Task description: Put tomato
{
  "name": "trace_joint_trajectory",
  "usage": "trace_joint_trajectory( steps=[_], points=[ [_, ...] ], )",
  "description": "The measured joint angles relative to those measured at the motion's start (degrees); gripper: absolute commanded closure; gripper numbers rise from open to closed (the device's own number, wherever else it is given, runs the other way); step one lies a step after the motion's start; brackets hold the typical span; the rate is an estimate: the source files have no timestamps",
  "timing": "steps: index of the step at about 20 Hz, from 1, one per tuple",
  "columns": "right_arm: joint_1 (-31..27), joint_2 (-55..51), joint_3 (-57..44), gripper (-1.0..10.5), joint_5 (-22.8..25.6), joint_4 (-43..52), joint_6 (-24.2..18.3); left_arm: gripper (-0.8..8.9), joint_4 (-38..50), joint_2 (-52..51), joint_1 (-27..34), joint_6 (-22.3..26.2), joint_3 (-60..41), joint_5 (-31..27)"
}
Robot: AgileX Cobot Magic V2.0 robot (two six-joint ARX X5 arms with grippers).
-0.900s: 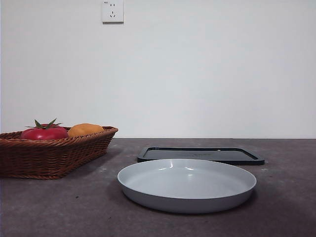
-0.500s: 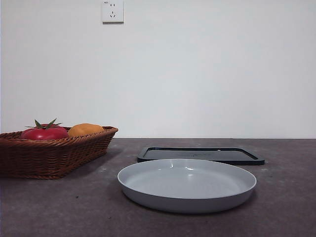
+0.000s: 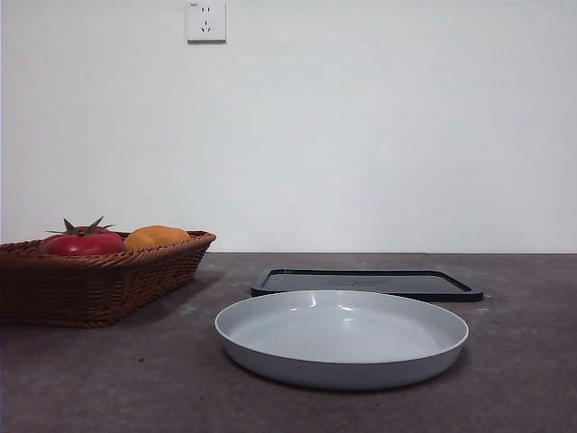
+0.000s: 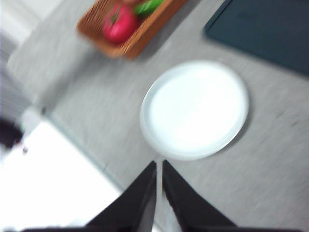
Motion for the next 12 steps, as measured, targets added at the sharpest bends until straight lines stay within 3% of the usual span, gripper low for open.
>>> trace_joint_trajectory(
  steps=[5,8,12],
  points=[
    [2.56,0.37,0.0,9.3,0.44,-0.87,-1.53,7.93,-0.7,0.2,-0.31,0.52,0.02,0.0],
    [2.64,0.48,0.0,9.2,0.46,-0.85,-1.51,7.07,-0.7,0.26,-0.31,0.52,0.02,-0.02],
    [2.64,0.48,0.0,7.5,0.46,-0.85,-1.51,5.84,-0.7,0.26,-0.31,0.52,0.02,-0.04]
  ],
)
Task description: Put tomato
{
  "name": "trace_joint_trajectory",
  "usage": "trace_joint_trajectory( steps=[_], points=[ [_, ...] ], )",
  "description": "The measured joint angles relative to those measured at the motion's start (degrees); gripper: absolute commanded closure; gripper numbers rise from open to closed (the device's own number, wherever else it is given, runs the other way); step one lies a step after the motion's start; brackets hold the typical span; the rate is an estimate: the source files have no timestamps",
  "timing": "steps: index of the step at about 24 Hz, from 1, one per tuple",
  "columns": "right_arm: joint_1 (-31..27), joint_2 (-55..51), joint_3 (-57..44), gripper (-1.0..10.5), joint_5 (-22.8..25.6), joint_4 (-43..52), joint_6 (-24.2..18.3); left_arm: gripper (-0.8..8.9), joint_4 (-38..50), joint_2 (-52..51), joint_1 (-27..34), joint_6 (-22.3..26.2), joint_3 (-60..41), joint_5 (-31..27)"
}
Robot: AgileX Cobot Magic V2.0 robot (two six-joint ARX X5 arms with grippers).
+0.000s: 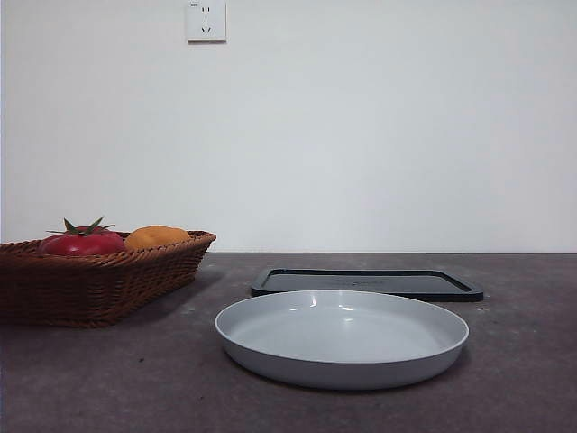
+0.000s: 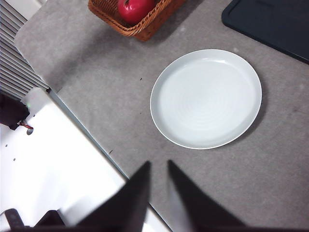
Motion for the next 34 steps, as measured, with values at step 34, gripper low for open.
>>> trace_joint_trajectory(
  steps=[34],
  points=[
    [0.0,0.0,0.0,5.0,0.15,1.68,0.0,3.4,22.93,23.65,0.0,0.5,0.02,-11.43]
  ],
)
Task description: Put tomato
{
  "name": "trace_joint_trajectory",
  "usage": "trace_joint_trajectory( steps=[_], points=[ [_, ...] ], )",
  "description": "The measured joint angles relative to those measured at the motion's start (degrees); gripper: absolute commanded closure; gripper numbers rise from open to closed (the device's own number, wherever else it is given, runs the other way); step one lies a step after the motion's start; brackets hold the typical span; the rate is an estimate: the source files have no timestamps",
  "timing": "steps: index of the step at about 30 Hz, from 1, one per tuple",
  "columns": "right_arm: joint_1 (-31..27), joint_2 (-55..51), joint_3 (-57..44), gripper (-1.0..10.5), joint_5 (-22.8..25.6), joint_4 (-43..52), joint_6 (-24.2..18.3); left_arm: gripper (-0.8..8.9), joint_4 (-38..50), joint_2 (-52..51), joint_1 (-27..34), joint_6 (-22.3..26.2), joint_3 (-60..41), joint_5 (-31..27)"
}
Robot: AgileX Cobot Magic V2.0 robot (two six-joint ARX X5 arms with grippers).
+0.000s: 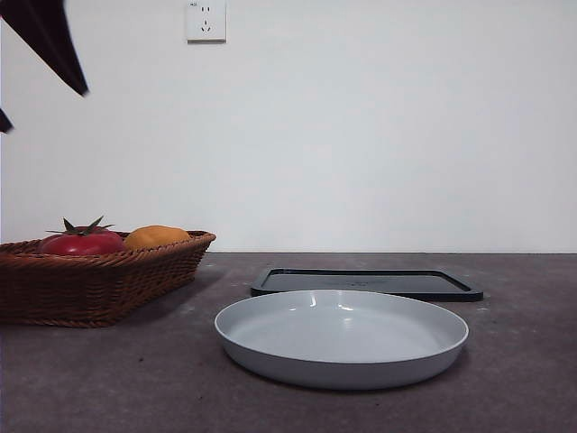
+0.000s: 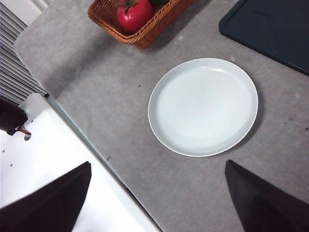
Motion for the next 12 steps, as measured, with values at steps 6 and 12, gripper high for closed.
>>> trace_joint_trajectory(
  steps=[6,12],
  points=[
    [0.0,0.0,0.0,5.0,0.0,0.0,0.0,3.41,4.11,7.5,0.0,2.23,0.0,-0.17],
    [0.0,0.0,0.0,5.0,0.0,0.0,0.02,3.4,7.26,13.99,-0.35,4.28,0.0,-3.13]
  ],
)
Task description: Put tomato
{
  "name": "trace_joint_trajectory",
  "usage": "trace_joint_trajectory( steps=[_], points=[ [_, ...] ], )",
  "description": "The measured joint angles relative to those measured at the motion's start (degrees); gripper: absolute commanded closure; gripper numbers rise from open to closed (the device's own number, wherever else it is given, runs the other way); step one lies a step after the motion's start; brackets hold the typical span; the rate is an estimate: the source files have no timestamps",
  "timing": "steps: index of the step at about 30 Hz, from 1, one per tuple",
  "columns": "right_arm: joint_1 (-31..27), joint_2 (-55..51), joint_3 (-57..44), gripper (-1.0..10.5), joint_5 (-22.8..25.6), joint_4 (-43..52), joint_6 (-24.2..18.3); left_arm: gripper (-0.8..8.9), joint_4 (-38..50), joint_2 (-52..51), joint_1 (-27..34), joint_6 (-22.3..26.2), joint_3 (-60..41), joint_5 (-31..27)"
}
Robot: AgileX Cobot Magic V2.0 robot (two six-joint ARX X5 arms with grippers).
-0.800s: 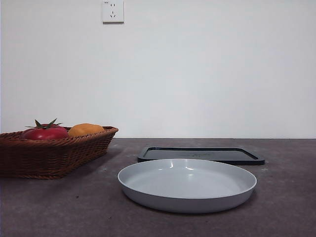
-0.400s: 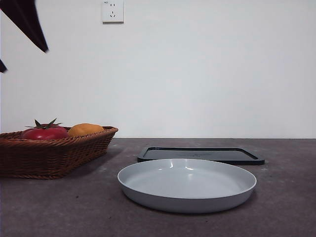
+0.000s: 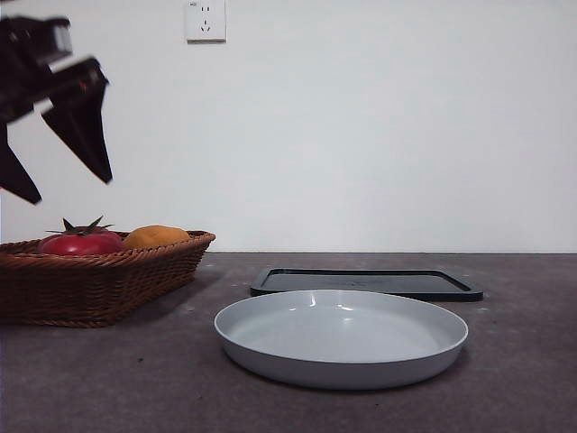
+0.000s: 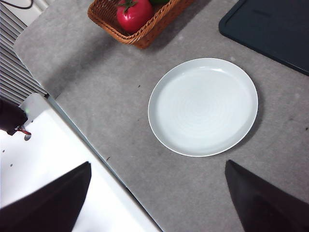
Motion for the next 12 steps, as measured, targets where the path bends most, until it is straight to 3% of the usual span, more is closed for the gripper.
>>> trace_joint_trajectory(
  steps=[12],
  points=[
    [0.0,0.0,0.0,5.0,-0.02,0.0,0.0,3.4,4.37,6.25,-1.14,2.25,0.0,-0.42]
  ],
)
